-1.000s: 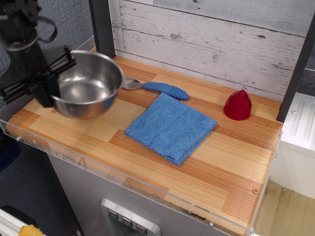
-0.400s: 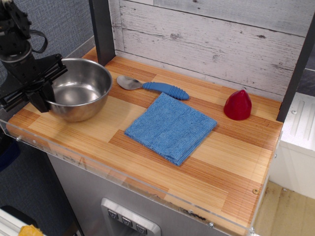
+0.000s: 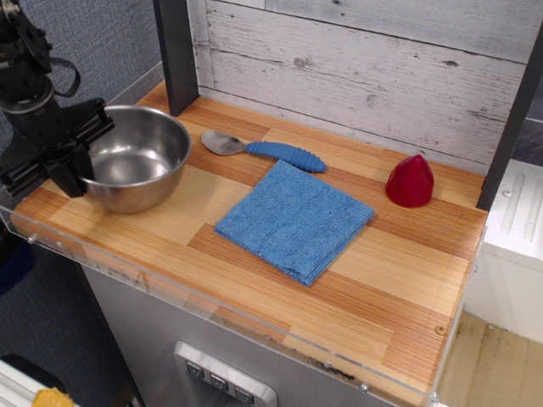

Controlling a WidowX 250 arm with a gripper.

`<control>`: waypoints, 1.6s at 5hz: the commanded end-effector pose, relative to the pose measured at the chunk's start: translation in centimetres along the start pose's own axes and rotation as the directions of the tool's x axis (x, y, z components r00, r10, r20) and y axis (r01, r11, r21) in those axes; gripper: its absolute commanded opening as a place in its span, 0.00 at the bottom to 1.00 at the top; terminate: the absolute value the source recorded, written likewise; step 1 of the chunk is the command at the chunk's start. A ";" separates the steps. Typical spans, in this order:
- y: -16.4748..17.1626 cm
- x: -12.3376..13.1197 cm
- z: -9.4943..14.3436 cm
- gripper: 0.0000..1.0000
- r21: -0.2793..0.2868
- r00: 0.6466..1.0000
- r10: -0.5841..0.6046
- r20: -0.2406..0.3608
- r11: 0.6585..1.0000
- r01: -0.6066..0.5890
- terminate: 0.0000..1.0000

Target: Move the pot to the left of the cloth.

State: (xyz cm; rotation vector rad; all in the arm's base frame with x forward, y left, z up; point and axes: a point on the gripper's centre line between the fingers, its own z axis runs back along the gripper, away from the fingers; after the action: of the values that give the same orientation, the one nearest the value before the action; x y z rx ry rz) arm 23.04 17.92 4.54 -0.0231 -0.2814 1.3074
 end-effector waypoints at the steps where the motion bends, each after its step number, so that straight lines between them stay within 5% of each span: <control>1: 0.6 -1.2 -0.1 1.00 -0.008 1.000 -0.005 -0.029 1.000 0.005 0.00; 4: -0.3 -1.3 0.6 1.00 0.009 0.999 -0.011 -0.043 1.000 0.012 0.00; 7: -4.2 -1.0 8.1 1.00 -0.027 0.994 -0.100 0.045 0.995 0.101 0.00; 8: -4.2 -1.0 8.1 1.00 -0.027 0.994 -0.100 0.045 0.995 0.101 0.00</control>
State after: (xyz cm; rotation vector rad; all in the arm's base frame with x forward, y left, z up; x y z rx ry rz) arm 26.06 15.14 11.49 -0.0042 -0.2834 1.2094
